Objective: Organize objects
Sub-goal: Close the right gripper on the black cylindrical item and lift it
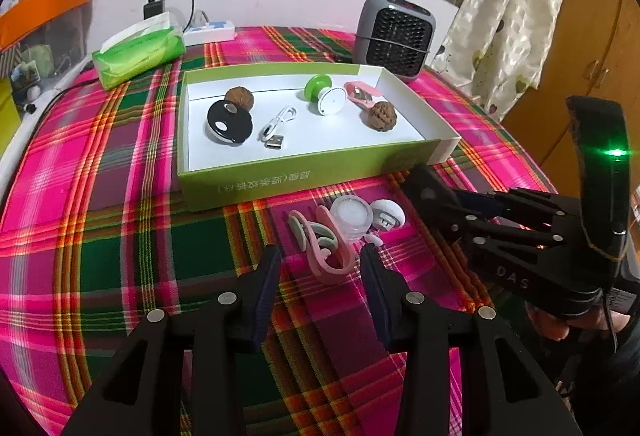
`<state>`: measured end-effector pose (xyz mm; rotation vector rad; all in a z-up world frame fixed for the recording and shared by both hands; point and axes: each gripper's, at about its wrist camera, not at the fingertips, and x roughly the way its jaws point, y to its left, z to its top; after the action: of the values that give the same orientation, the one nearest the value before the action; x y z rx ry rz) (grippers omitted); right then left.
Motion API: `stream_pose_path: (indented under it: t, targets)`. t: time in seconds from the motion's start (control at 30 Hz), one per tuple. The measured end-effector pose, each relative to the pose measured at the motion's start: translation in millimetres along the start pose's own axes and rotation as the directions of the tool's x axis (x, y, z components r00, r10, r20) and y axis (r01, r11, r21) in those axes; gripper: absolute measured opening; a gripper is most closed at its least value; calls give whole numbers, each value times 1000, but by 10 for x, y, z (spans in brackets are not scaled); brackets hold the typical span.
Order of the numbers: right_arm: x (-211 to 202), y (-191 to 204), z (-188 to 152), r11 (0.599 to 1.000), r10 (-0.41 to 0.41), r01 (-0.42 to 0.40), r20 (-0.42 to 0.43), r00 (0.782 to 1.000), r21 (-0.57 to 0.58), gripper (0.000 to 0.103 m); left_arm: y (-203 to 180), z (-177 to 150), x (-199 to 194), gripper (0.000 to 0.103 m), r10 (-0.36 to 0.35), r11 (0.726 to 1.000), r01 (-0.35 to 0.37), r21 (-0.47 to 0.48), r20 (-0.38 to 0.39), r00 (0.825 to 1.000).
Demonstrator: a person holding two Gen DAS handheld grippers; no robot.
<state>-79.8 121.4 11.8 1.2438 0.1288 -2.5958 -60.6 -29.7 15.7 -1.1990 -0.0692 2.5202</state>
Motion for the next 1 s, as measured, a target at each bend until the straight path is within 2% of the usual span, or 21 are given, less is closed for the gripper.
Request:
stream_pose_path:
  t: [0.6,0.87,1.0]
  targets:
    - [-51,-233,-31,1000,24,-24,7,1000,9,25,-65,58,188,39,106,994,-105,13,-25,994]
    - [-48,-237,-34,1000,29,-29,2,1000,9,25,28,72,180,39,113,994,-113,3,-20,993]
    - [-44,-233,-29,1000,25,-25,1,1000,4,25,2,99,224,39,133,990,-133,36,-16,991]
